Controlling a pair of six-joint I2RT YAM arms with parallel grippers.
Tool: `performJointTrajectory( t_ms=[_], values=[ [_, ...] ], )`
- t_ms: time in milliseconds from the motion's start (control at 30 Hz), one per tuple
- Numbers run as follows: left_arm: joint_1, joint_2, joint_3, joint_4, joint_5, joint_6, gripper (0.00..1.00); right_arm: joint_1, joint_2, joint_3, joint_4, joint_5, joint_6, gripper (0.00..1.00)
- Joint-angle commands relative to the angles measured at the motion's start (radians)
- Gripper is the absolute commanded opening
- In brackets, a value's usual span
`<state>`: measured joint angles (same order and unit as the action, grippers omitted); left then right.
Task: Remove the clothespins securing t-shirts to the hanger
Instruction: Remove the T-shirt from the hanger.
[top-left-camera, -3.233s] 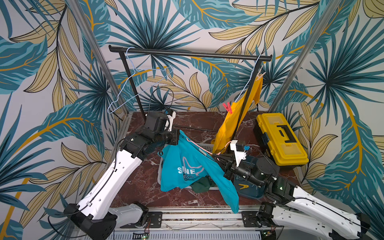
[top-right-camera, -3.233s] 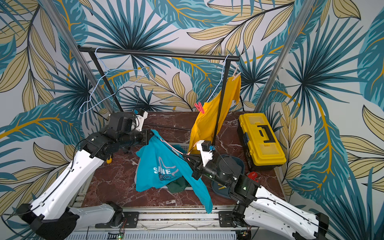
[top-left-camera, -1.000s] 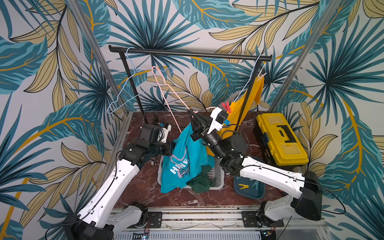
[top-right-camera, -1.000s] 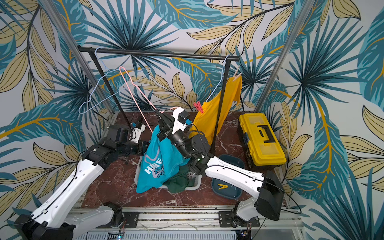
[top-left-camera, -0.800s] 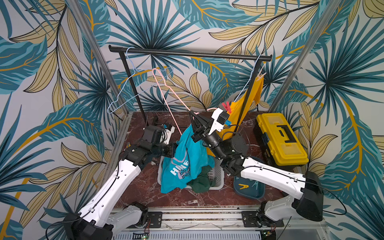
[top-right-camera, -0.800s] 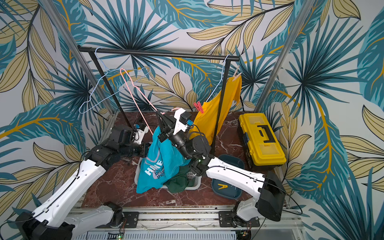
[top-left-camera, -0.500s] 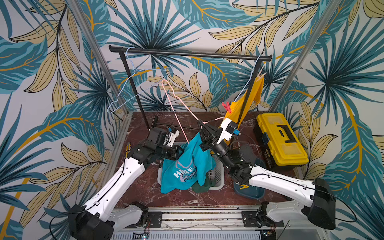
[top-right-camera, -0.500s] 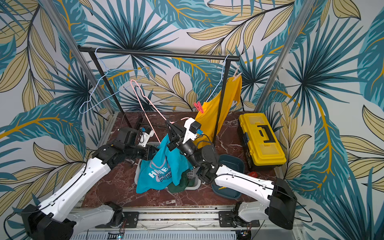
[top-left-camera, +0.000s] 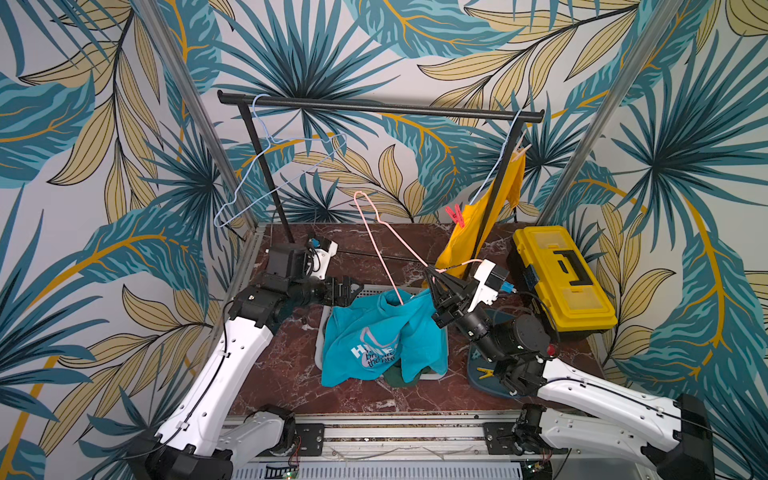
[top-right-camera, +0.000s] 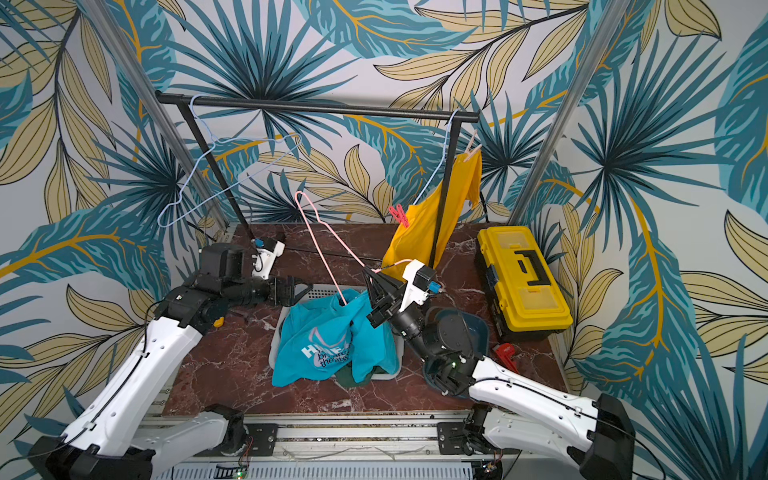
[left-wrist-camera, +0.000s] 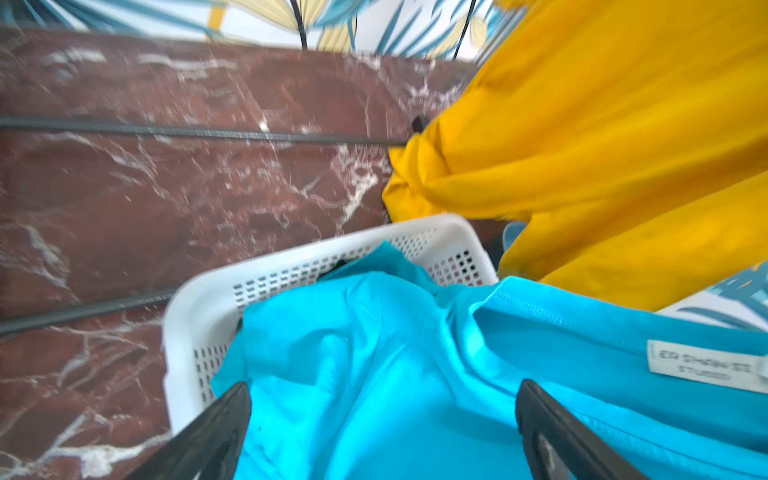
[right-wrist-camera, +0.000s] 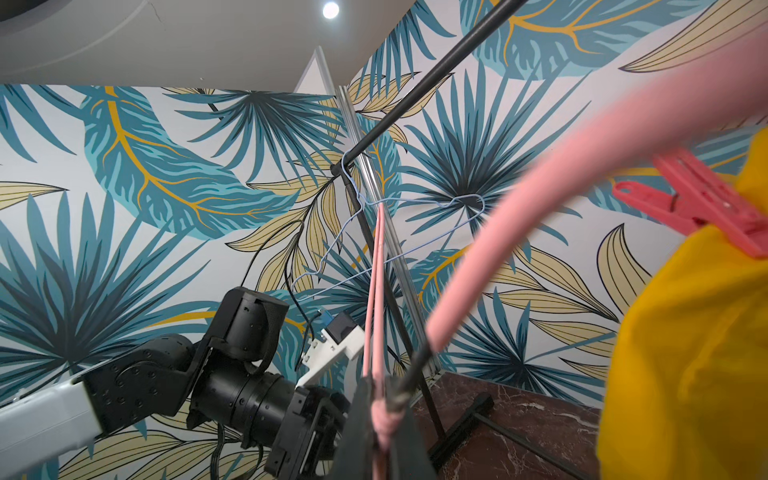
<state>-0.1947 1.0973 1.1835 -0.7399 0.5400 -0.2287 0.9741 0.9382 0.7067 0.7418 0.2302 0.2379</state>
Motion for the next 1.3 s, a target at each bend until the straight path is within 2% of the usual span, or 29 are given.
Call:
performJointTrajectory(
  t_ms=[0, 33, 100, 233, 333, 467, 633, 767, 933, 1033, 1167, 1267],
  values=[
    [0.151, 0.034, 0.042, 0.015, 0.304, 0.007, 1.0, 0.001, -0.065, -0.038, -0.12, -0.031, 0.042, 0.0],
    [0.203, 0.046, 0.042, 0.05, 0.394, -0.027, 1.0, 0.001, -0.087, -0.053, -0.13, -0.029, 0.044, 0.01],
    [0.259, 0.042, 0.016, 0.17, 0.478, -0.113, 1.0, 0.002, -0.129, -0.081, -0.154, -0.021, 0.05, 0.01],
    [0.276, 0.019, -0.021, 0.441, 0.614, -0.184, 0.98, 0.002, -0.188, -0.117, -0.199, -0.033, 0.059, 0.0],
    [0.275, 0.035, 0.017, 0.505, 0.667, -0.178, 0.92, 0.001, -0.205, -0.121, -0.234, -0.055, 0.062, 0.0],
    [0.275, 0.075, 0.088, 0.505, 0.753, -0.167, 0.78, 0.001, -0.194, -0.121, -0.237, -0.075, 0.072, 0.01],
    [0.275, 0.094, 0.116, 0.506, 0.777, -0.146, 0.67, 0.002, -0.153, -0.108, -0.223, -0.093, 0.081, 0.0],
    [0.276, 0.111, 0.124, 0.505, 0.818, -0.122, 0.65, 0.001, -0.124, -0.09, -0.21, -0.125, 0.088, 0.0],
    [0.276, 0.118, 0.114, 0.505, 0.791, -0.094, 0.64, 0.002, -0.102, -0.07, -0.202, -0.17, 0.104, 0.0],
    [0.276, 0.128, 0.111, 0.505, 0.819, -0.09, 0.63, 0.001, -0.1, -0.069, -0.194, -0.18, 0.107, 0.0],
    [0.273, 0.122, 0.091, 0.505, 0.801, -0.089, 0.52, 0.002, -0.099, -0.072, -0.185, -0.183, 0.111, 0.0],
    [0.261, 0.115, 0.08, 0.505, 0.805, -0.089, 0.5, 0.002, -0.097, -0.072, -0.184, -0.174, 0.107, 0.0]
  ],
)
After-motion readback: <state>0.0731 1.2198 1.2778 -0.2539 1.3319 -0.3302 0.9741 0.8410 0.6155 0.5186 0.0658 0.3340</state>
